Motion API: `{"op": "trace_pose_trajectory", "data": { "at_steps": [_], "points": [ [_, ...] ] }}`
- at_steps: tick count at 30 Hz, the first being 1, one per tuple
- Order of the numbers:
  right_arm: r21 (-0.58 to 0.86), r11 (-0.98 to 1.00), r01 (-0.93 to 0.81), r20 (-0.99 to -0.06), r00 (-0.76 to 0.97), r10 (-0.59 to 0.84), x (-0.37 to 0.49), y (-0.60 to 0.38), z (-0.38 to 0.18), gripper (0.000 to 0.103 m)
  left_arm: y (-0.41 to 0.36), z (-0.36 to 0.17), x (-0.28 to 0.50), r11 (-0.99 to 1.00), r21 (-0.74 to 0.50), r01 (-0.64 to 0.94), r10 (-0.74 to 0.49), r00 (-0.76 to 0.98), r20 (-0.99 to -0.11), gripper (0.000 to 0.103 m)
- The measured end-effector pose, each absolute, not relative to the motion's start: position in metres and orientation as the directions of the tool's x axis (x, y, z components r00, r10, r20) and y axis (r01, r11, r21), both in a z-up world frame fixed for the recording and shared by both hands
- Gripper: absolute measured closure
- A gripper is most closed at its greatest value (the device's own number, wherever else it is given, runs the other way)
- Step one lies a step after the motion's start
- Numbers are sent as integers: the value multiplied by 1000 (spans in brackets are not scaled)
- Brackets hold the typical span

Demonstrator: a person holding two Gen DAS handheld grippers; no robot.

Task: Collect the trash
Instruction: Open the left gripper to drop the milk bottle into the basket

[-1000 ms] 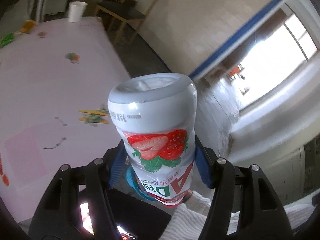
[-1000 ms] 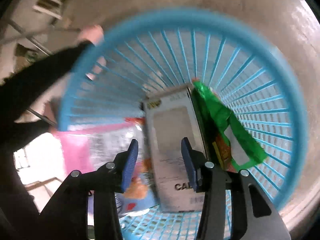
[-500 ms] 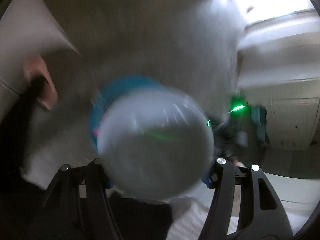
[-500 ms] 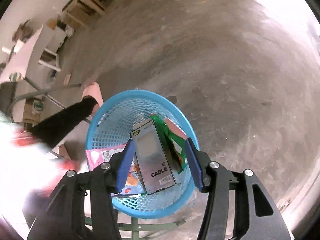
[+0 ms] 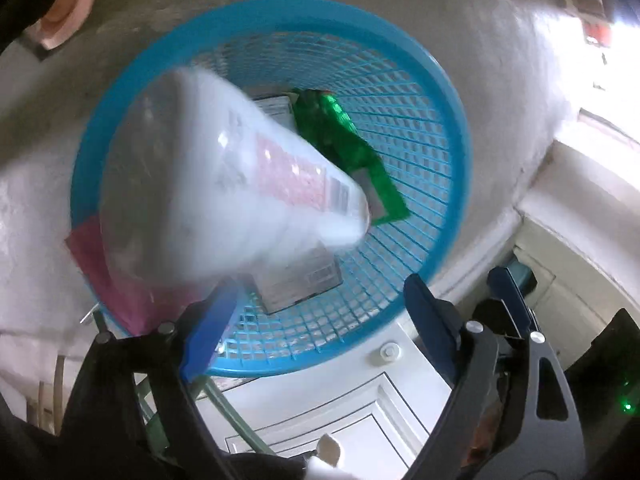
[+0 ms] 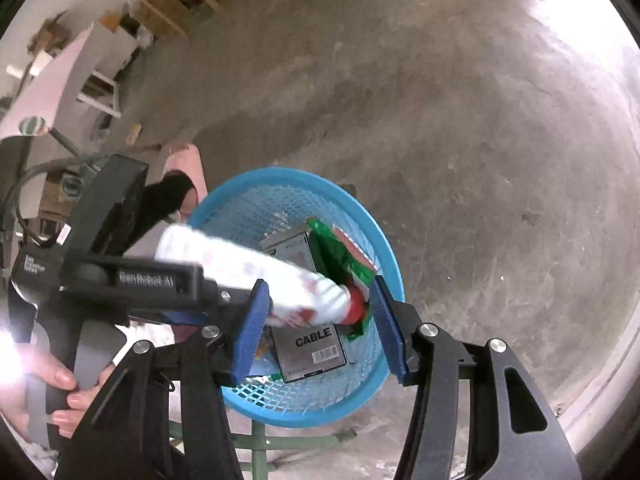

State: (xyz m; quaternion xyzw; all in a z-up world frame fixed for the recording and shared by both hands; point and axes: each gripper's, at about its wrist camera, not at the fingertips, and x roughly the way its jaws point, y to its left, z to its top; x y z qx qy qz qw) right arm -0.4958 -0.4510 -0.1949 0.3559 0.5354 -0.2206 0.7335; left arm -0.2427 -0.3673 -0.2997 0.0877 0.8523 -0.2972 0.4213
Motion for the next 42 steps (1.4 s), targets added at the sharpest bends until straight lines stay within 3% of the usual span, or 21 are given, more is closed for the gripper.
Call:
{"op": "trace_pose_trajectory", "data": {
  "at_steps": [5, 10, 15, 20, 25, 28, 31, 35, 42],
  "points": [
    [235, 668, 706, -958, 285, 36, -488, -452, -199, 49, -354, -258, -239, 759, -443, 478, -74, -612, -788, 20],
    [161, 735, 659, -975, 224, 13, -472, -445, -206, 47, -354, -183, -246, 587, -421, 692, -41, -494, -869, 20],
    [103, 817, 568, -988, 154, 18, -450, -428, -224, 46, -340, -99, -241, 476, -352, 806, -154, -317, -936, 21],
    [156, 828, 538, -979, 198, 56, -412, -414, -238, 46, -318, -14, -233, 371, -429, 823, -340, -310, -888, 22],
    [154, 846, 510, -978, 199, 59, -379, -401, -261, 39, -263, 71, -209, 382, -350, 855, -497, -129, -858, 22],
    [144, 841, 521, -985, 160, 69, -371, -401, -282, 39, -230, 94, -191, 456, -343, 821, -536, -54, -842, 22],
    [5, 885, 465, -996, 83, -37, -371, -386, -307, 39, -197, 100, -168, 536, -347, 770, -552, 8, -834, 22],
    [52, 835, 548, -994, 106, -8, -388, -387, -321, 42, -177, 104, -155, 584, -354, 730, -546, 30, -838, 22],
    [116, 843, 526, -971, 238, -14, -416, -371, -267, 42, -164, 89, -151, 593, -379, 711, -526, -15, -851, 22]
  ]
}}
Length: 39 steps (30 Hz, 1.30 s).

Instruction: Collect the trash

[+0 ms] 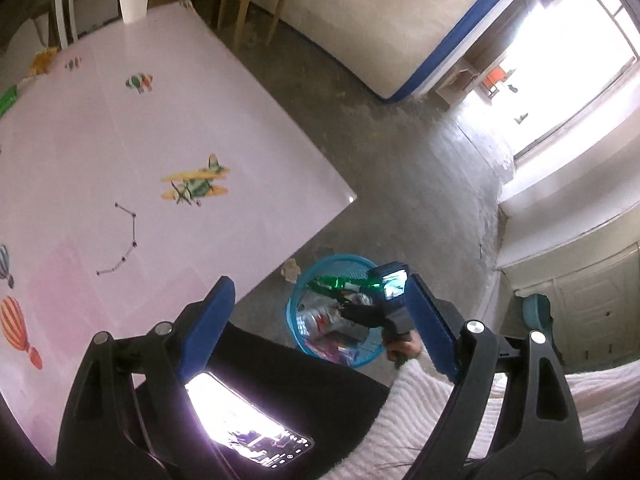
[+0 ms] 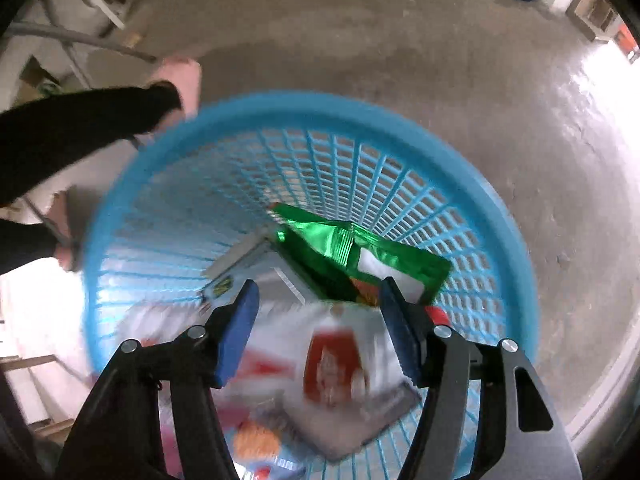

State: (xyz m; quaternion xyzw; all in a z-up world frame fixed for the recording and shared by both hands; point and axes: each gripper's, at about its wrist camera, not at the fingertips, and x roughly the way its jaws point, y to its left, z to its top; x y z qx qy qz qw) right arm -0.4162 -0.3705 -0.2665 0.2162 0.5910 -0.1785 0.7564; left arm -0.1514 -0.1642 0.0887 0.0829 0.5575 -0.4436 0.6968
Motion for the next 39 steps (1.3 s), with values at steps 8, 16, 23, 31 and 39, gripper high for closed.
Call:
{"op": "trace_pose_trajectory", "data": {
  "at_steps": [8, 16, 23, 31, 39],
  "points": [
    [15, 1000, -4, -991, 135, 16, -406, -326, -243, 34, -169, 71, -163, 572, -383, 726, -516, -44, -855, 22],
    [-41, 949, -314, -998, -32, -54, -349, -297, -294, 44, -163, 56, -158, 600, -404, 690, -508, -61, -859, 21],
    [-59, 981, -184, -996, -61, -71, -331, -312, -317, 48, -157, 54, -151, 610, -419, 673, -519, -61, -853, 21],
    [-82, 992, -96, -994, -60, -88, -327, -326, -325, 48, -161, 55, -154, 586, -437, 683, -539, -75, -839, 21],
    [29, 981, 191, -987, 161, -3, -360, -357, -239, 48, -187, 35, -195, 597, -414, 687, -569, -2, -822, 20]
  ]
}}
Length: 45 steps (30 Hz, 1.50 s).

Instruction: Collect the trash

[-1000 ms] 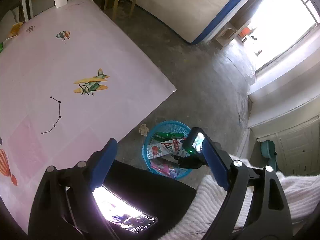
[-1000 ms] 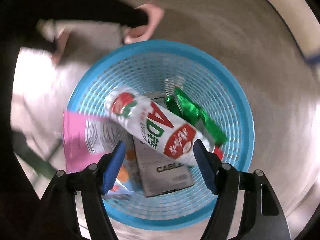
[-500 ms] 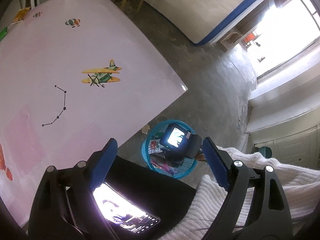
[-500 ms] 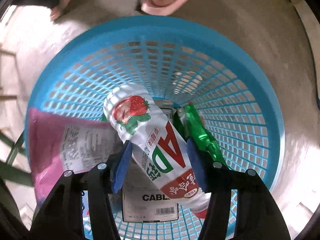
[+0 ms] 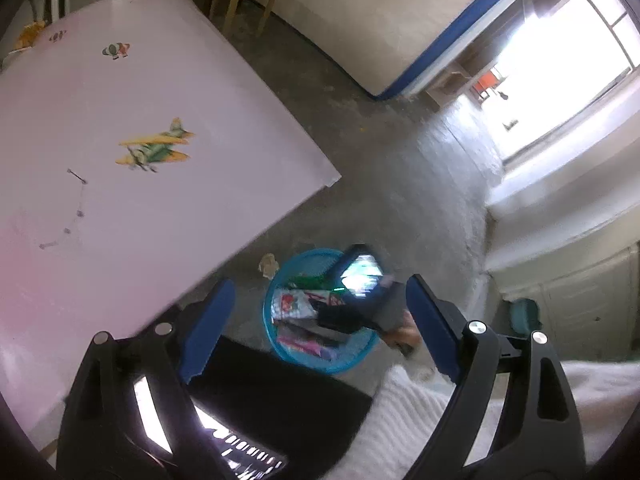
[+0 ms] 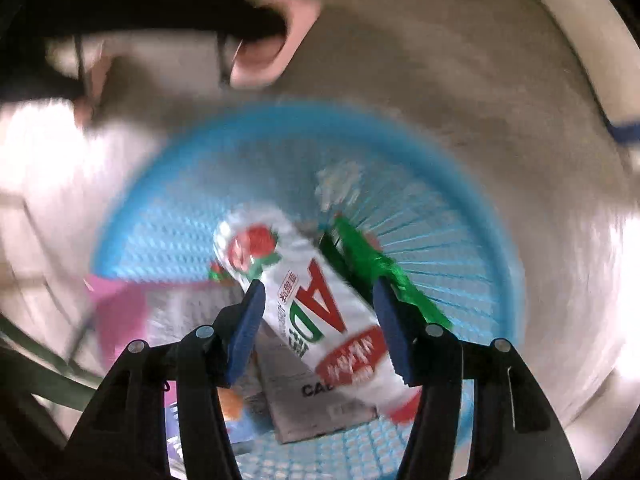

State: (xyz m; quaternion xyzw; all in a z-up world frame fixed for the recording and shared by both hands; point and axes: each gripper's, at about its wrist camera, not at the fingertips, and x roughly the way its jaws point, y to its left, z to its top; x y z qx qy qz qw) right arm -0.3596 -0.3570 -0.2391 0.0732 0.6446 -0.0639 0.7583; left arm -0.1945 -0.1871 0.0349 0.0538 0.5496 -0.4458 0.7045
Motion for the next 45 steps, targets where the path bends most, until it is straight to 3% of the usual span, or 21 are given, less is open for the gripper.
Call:
{"op": "trace_pose_trajectory", "data": {
  "at_steps": [4, 9, 14, 16, 18, 22, 30, 36, 40, 45],
  "points": [
    [82, 932, 354, -956, 291, -26, -390, -378, -182, 43, -207, 10, -233, 605, -357, 711, -557, 58, -828, 20],
    [116, 859, 498, -908, 404, -112, -431, -385, -129, 21, -225, -1, -282, 585, -235, 776, -563, 180, -807, 20],
    [147, 779, 610, -855, 475, -210, -465, -378, -83, 9, -233, 0, -323, 591, -54, 805, -537, 343, -771, 14],
    [192, 775, 602, -836, 514, -192, -473, -375, -71, 8, -233, 2, -336, 578, -3, 816, -533, 375, -759, 14],
    [179, 769, 614, -840, 502, -206, -478, -368, -62, 9, -231, 2, -345, 544, 7, 839, -555, 366, -747, 13],
    [40, 696, 717, -801, 439, -406, -489, -352, -43, 9, -223, 1, -346, 538, -57, 841, -580, 321, -749, 12],
    [34, 438, 898, -690, 338, -640, -540, -321, -9, 8, -205, -8, -342, 574, -89, 814, -569, 319, -758, 12],
    [41, 348, 937, -628, 295, -720, -555, -299, 4, 6, -198, -7, -340, 570, -112, 814, -587, 308, -749, 12],
    [29, 332, 943, -754, 238, -612, -550, -311, -30, 6, -197, -16, -338, 564, -129, 816, -586, 285, -758, 12],
    [23, 317, 948, -804, 207, -558, -546, -320, -43, 6, -198, -27, -330, 587, -136, 798, -558, 276, -783, 12]
  ]
}}
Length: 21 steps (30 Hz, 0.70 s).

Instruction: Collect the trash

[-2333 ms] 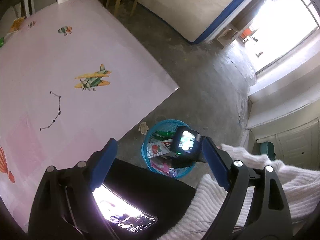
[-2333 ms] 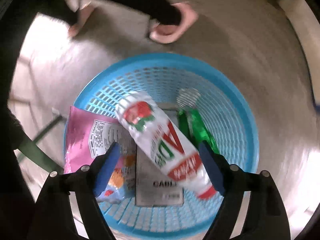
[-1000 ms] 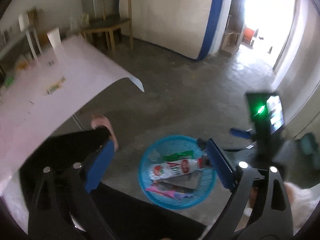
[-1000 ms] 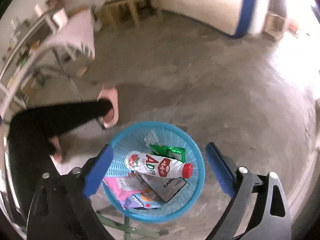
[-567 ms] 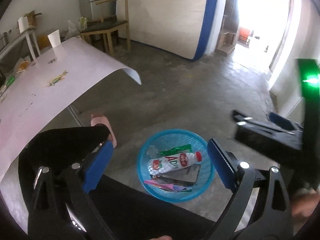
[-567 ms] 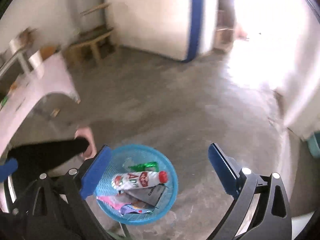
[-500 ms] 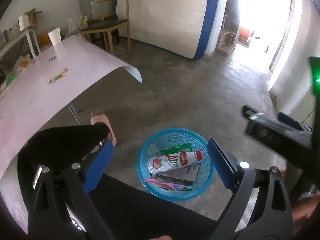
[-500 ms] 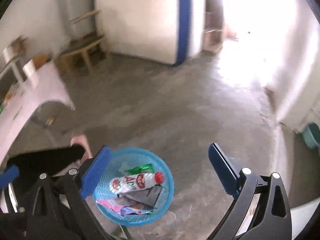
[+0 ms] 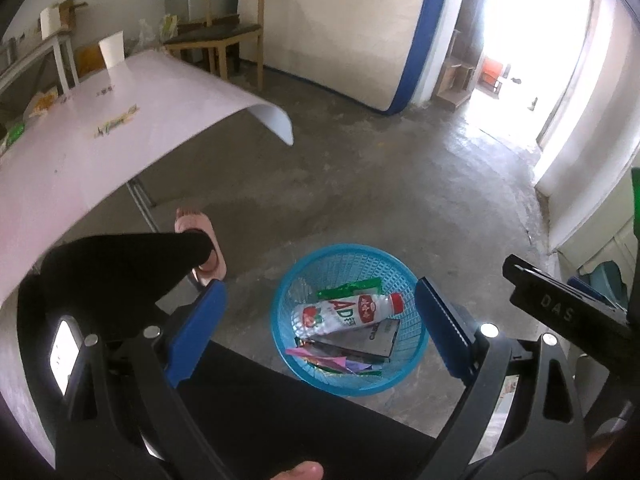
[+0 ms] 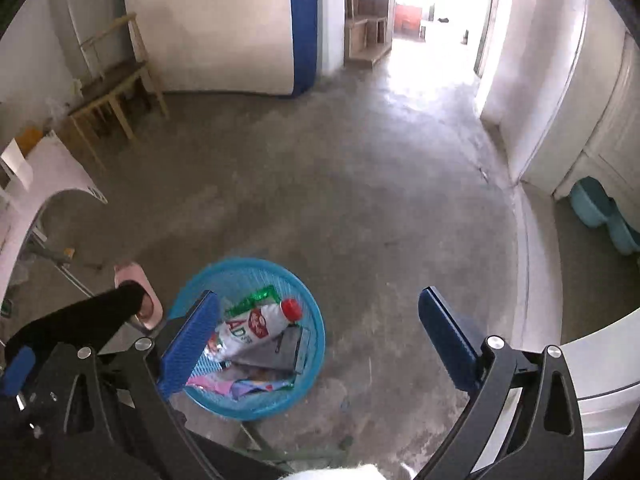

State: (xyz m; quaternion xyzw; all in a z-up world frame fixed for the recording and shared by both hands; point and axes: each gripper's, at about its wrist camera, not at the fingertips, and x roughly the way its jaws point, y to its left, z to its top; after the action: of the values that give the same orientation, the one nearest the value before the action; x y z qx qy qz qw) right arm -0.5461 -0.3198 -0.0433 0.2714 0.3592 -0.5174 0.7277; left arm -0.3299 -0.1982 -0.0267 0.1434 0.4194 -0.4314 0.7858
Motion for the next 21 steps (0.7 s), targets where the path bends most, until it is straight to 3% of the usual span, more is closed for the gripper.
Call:
{"op": "trace_pose_trajectory", "data": {
  "at_steps": [11, 21],
  "points": [
    [4, 378, 926, -746, 255, -615, -538, -300, -24, 6, -194, -29, -328, 599, -147, 787, -553, 273, -787, 12],
    [-15, 357, 934, -765, 219, -606, -538, -303, -25, 6, -194, -29, -329, 599, -148, 787, -551, 270, -790, 12]
  ]
}}
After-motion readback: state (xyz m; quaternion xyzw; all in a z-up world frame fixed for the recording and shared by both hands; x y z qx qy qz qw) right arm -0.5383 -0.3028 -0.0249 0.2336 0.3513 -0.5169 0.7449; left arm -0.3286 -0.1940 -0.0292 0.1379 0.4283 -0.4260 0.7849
